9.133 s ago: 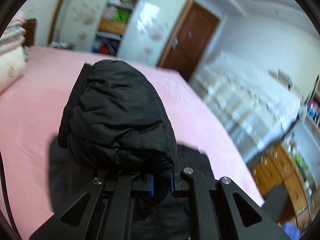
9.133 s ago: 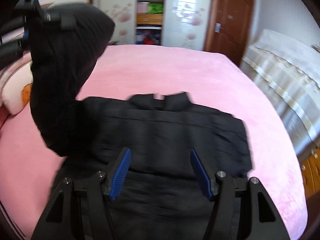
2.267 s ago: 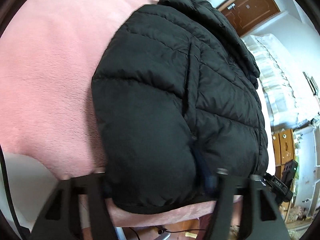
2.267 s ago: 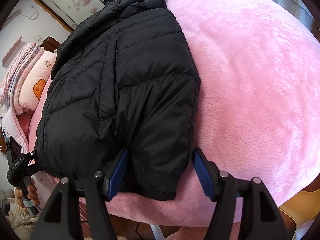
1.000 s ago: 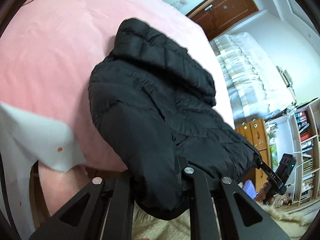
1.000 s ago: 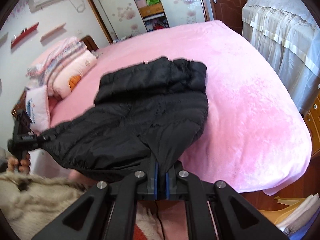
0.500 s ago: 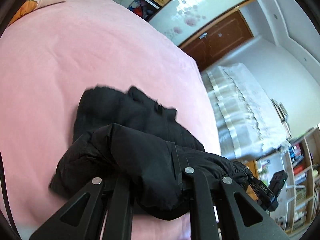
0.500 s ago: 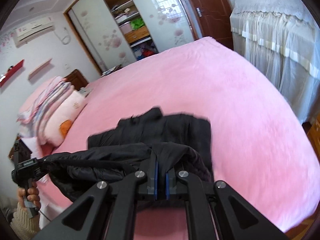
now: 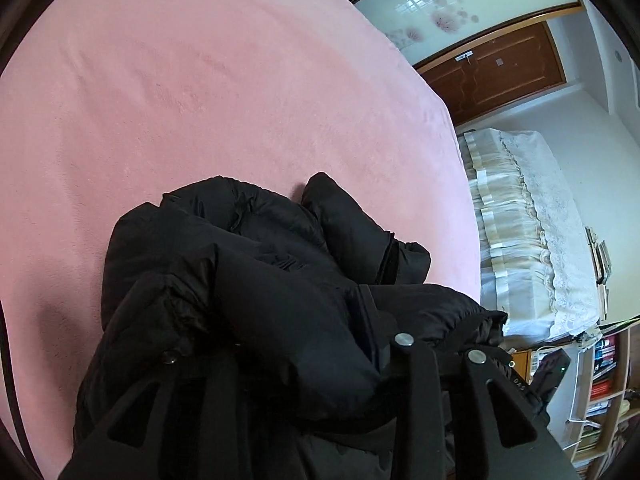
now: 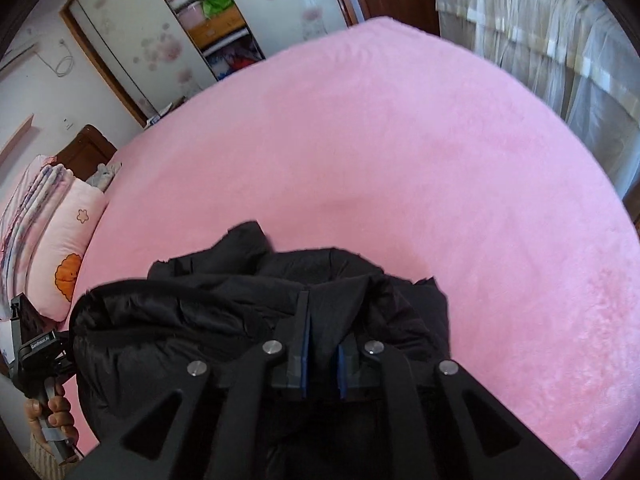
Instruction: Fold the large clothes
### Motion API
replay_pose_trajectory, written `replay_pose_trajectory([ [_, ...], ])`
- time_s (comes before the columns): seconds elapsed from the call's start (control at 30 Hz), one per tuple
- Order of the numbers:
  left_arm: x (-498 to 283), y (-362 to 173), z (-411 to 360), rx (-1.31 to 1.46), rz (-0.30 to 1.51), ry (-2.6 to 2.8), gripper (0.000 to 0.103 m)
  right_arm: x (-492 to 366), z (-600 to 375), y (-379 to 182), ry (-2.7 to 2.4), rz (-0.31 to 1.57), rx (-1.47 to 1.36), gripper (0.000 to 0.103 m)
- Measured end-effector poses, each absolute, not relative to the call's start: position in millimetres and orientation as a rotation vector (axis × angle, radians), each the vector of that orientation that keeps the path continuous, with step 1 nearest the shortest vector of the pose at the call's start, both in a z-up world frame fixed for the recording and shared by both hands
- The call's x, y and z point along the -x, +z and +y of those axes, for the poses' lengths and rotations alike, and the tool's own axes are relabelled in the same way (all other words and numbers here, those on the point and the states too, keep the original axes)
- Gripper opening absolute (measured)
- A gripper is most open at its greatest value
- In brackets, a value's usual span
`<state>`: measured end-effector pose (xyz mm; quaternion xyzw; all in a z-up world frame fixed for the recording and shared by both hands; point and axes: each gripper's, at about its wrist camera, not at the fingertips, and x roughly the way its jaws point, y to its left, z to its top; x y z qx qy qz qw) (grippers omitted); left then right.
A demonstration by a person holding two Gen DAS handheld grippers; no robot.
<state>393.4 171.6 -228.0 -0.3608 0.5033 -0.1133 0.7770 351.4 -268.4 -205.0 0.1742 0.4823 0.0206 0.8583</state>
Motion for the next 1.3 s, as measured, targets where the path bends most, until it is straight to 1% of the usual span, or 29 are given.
replay_pose_trajectory([
  [0.07,-390.2,-222.1,171.4,0.765,1.093,-0.267,0.037,-347.9,-266.0,-203.1,0.052,1.002,-0.351,0.015],
  [0.1,-389.5,-221.5,172.8,0.757,1.095,-0.277,0.042,-345.7,-265.7,-200.3,0.061,0.995,-0.346,0.017],
  [0.13,-387.4,-216.0,173.8,0.748,1.101,-0.292,0.046,-342.5,-266.3,-195.4,0.077,0.987,-0.344,0.022],
  [0.17,-387.7,-213.4,176.3,0.747,1.107,-0.301,0.055,-341.8,-268.6,-190.3,0.093,0.977,-0.35,0.026],
  [0.2,-385.6,-206.9,178.7,0.751,1.105,-0.313,0.06,-340.3,-270.3,-185.5,0.112,0.964,-0.364,0.034],
  [0.23,-384.0,-201.5,181.6,0.752,1.098,-0.322,0.062,-338.4,-273.7,-180.4,0.135,0.949,-0.385,0.04],
  [0.27,-382.1,-196.0,184.0,0.754,1.089,-0.331,0.067,-333.9,-279.5,-172.3,0.16,0.934,-0.418,0.042],
  [0.3,-380.0,-188.6,186.3,0.757,1.077,-0.341,0.07,-332.8,-282.8,-168.1,0.172,0.927,-0.441,0.047],
  [0.37,-375.8,-173.6,190.9,0.762,1.047,-0.357,0.074,-330.0,-292.1,-156.8,0.201,0.904,-0.498,0.053],
  [0.4,-373.7,-166.7,192.4,0.76,1.033,-0.361,0.077,-327.3,-295.2,-151.8,0.201,0.889,-0.509,0.063],
  [0.43,-371.2,-159.5,193.6,0.755,1.018,-0.364,0.078,-325.6,-297.1,-146.3,0.19,0.871,-0.508,0.074],
  [0.5,-365.5,-144.7,195.8,0.727,0.971,-0.366,0.081,-319.1,-300.9,-134.0,0.172,0.827,-0.494,0.082],
  [0.6,-356.5,-122.4,196.3,0.621,0.898,-0.345,0.085,-314.8,-303.2,-125.5,0.175,0.8,-0.48,0.083],
  [0.73,-354.7,-109.8,197.7,0.457,0.846,-0.304,0.086,-317.8,-297.8,-125.8,0.124,0.79,-0.349,0.083],
  [0.9,-361.2,-123.6,194.8,0.184,0.821,-0.3,0.086,-329.4,-292.1,-145.6,0.123,0.811,-0.224,0.083],
  [1.1,-368.1,-143.1,162.5,-0.156,0.832,-0.41,0.086,-347.1,-282.1,-167.8,0.198,0.846,-0.159,0.083],
  [1.3,-378.4,-153.9,131.0,-0.354,0.832,-0.482,0.086,-365.7,-263.4,-173.3,0.262,0.849,-0.073,0.083],
])
